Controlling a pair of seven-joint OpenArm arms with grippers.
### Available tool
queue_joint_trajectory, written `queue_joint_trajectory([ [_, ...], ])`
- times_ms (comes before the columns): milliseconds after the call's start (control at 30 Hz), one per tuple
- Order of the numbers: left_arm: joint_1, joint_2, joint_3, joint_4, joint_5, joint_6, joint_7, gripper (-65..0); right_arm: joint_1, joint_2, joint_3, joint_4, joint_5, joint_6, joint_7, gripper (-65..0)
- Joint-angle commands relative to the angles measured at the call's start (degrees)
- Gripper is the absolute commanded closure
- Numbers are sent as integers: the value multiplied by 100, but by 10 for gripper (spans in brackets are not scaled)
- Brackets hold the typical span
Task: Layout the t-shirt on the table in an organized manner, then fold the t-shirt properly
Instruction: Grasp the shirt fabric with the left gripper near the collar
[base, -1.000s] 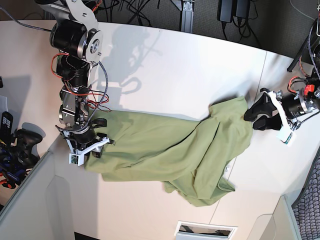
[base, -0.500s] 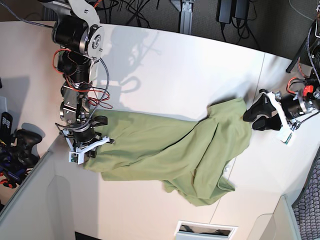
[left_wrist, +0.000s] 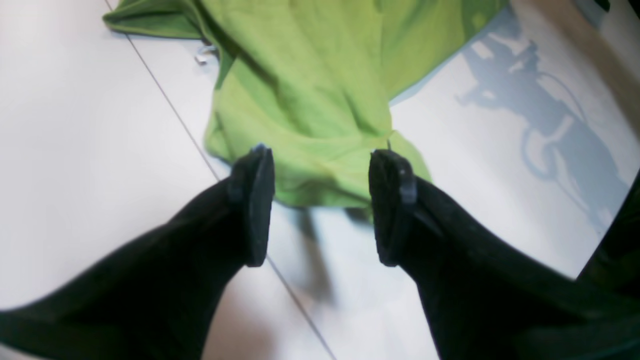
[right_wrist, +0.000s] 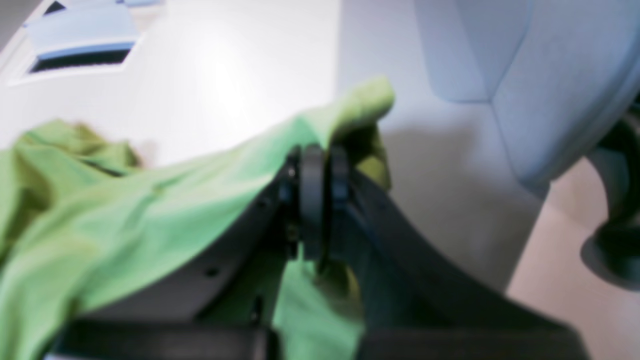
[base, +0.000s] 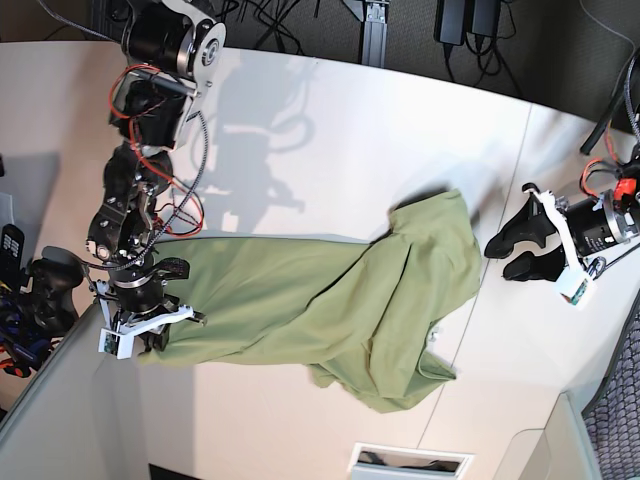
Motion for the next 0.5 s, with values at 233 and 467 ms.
queue_joint_trajectory([
  [233,-48,-94,155,98,-208,-76,-7,-338,57,63,-81,1036,581,26,-837,0],
  [467,-120,31,837,52,719,354,-490,-340,-313,63,-284,1023,608,31,-750,0],
])
